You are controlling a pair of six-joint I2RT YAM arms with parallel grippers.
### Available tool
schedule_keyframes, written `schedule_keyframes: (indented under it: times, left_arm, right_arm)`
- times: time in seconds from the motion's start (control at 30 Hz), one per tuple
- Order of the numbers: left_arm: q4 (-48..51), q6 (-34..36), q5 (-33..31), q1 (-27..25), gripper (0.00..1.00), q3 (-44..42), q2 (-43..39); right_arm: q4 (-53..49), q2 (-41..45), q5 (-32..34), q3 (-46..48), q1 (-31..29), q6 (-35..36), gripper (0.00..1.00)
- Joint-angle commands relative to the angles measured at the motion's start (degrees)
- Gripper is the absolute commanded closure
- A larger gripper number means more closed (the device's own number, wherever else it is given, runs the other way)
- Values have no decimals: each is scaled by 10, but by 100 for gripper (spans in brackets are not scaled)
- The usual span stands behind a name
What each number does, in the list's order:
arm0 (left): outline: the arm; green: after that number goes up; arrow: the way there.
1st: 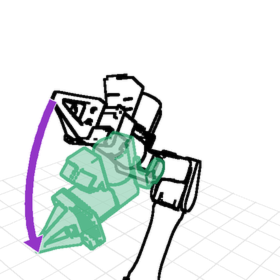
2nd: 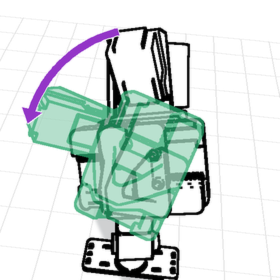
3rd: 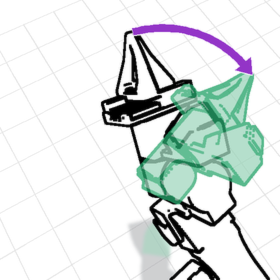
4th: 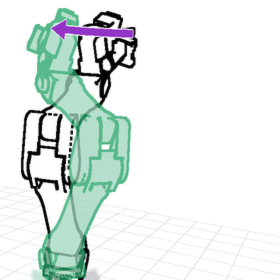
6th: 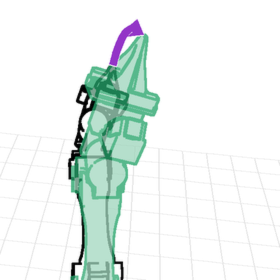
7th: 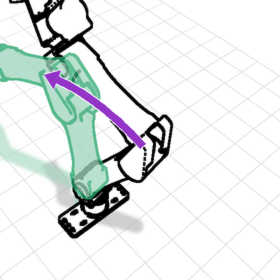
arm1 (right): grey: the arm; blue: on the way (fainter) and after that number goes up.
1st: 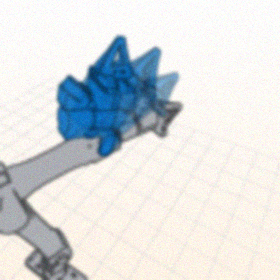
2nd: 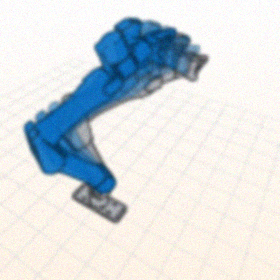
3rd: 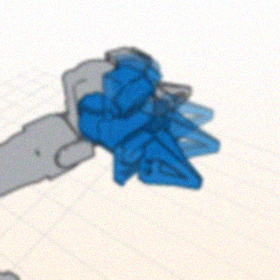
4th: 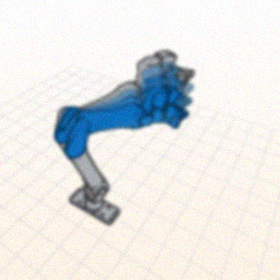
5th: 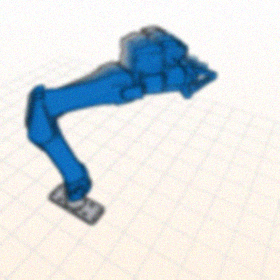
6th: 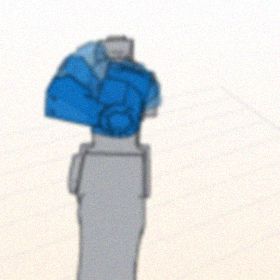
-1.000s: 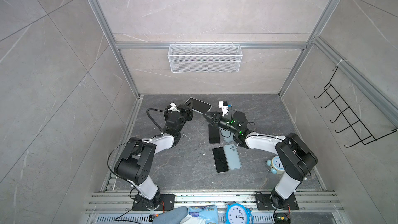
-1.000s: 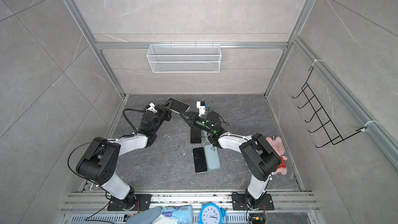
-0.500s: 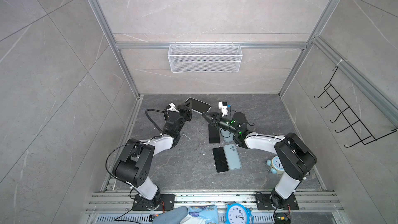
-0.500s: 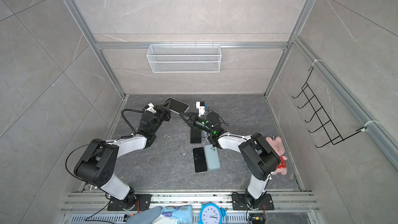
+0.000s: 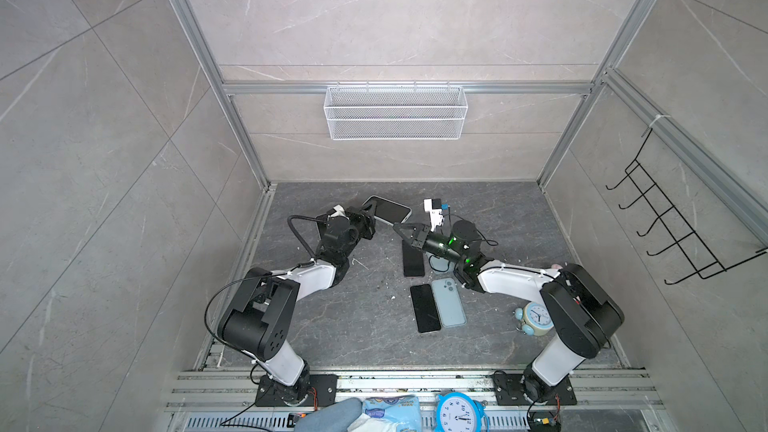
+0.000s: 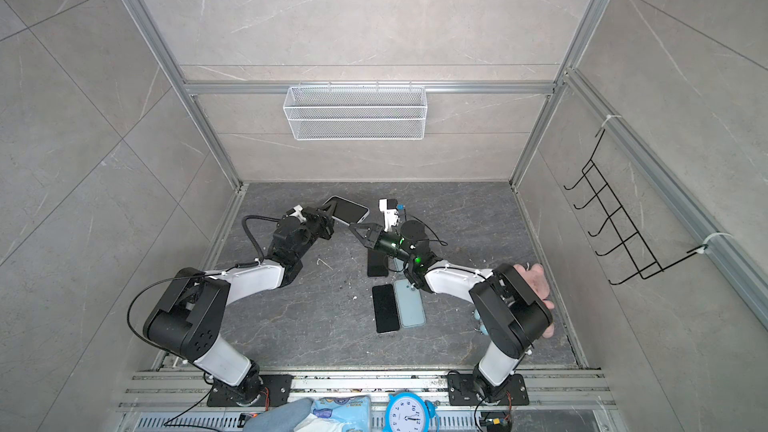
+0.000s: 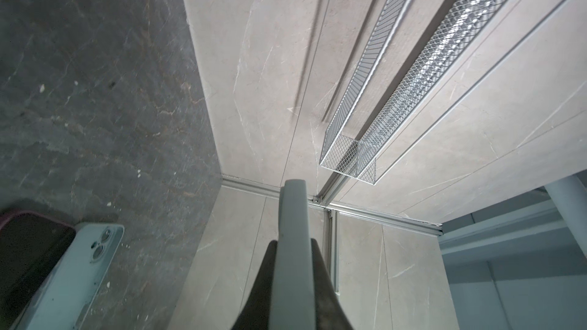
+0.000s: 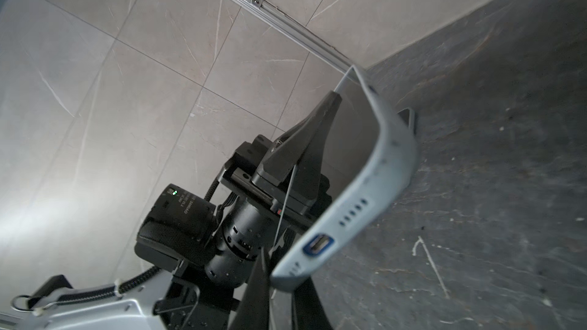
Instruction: Take the phone out of the phone case
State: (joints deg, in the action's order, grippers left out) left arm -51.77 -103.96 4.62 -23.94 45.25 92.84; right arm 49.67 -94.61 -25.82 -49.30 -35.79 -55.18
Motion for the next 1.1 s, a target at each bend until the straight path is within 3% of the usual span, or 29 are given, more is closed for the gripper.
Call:
schedule_keyframes:
  times: [0.0, 0.37, 0.47, 0.67, 0.7, 0.77, 0.83, 0.9, 0.97, 1.07]
  left_arm:
    - [-43, -71, 28, 3, 100, 53, -26]
    - [-21, -82, 41, -4, 100, 72, -60]
    - [-20, -75, 43, -6, 100, 80, -62]
    - [-33, -64, 57, -8, 100, 83, -60]
    - [-44, -62, 73, -2, 100, 86, -56]
    - [-64, -49, 136, 24, 100, 109, -37]
    - [-77, -29, 190, 40, 100, 125, -17]
    - [-81, -15, 232, 55, 100, 132, 3]
    - [-110, -15, 258, 68, 100, 131, 22]
    - [-129, 0, 270, 71, 100, 128, 37]
  right_arm:
    - [-114, 12, 70, 17, 3, 171, 100]
    - [-131, -25, 177, 0, 9, 275, 100]
    - [-119, -30, 191, 3, 12, 273, 100]
    - [-100, -19, 152, 12, 40, 224, 100]
    - [-94, -13, 134, 24, 53, 197, 97]
    - [-41, 1, 64, 69, 103, 116, 71]
    - [-9, 23, -23, 98, 151, 71, 52]
    - [-75, 72, -91, 102, 166, 98, 44]
    - [-171, 124, -113, 102, 167, 132, 41]
    - [-183, 165, -119, 113, 177, 100, 37]
